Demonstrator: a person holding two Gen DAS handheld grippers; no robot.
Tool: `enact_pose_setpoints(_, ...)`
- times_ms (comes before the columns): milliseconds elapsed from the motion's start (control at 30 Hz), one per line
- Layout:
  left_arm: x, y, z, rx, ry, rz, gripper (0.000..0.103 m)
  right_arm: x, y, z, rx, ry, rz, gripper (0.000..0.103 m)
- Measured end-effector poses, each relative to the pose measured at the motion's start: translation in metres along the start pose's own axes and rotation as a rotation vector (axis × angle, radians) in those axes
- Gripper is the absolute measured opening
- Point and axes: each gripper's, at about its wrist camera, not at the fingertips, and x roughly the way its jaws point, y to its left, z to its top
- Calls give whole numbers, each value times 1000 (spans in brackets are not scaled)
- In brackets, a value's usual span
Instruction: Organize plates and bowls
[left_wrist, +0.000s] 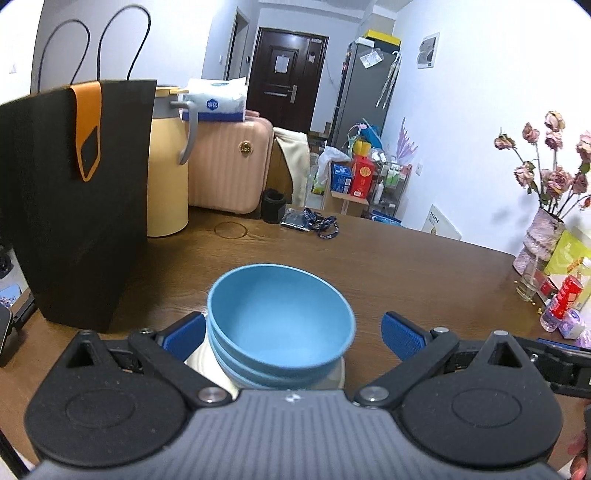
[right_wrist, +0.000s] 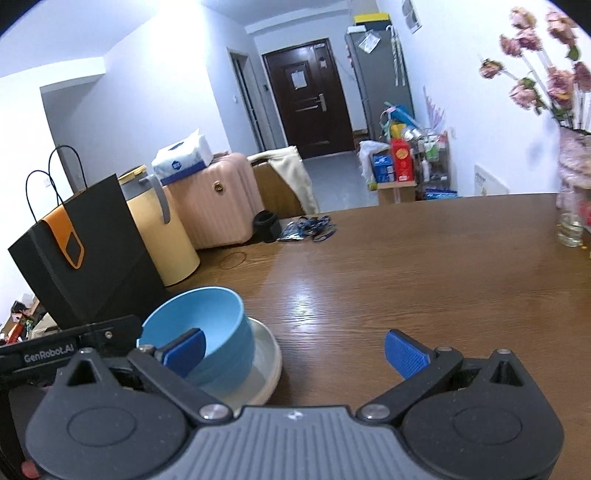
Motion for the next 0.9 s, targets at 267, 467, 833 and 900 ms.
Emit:
enact_pose_setpoints(267,-45,-37,-32,44,-10,-10,103,-68,-36,-34,25,-48,-63,103)
enact_pose_setpoints(467,-81,-52,-59,68,-10,-21,103,-116,-53,-66,62,-68,-104,103)
enact_pose_setpoints(833,-129,-64,-100,75,-15,-47,103,-174,-57,-107,60,-73,-138,103)
enact_pose_setpoints(900,-133,-64,-106,71,-10,-50,103,-181,-57,-111,56,-75,-144,103)
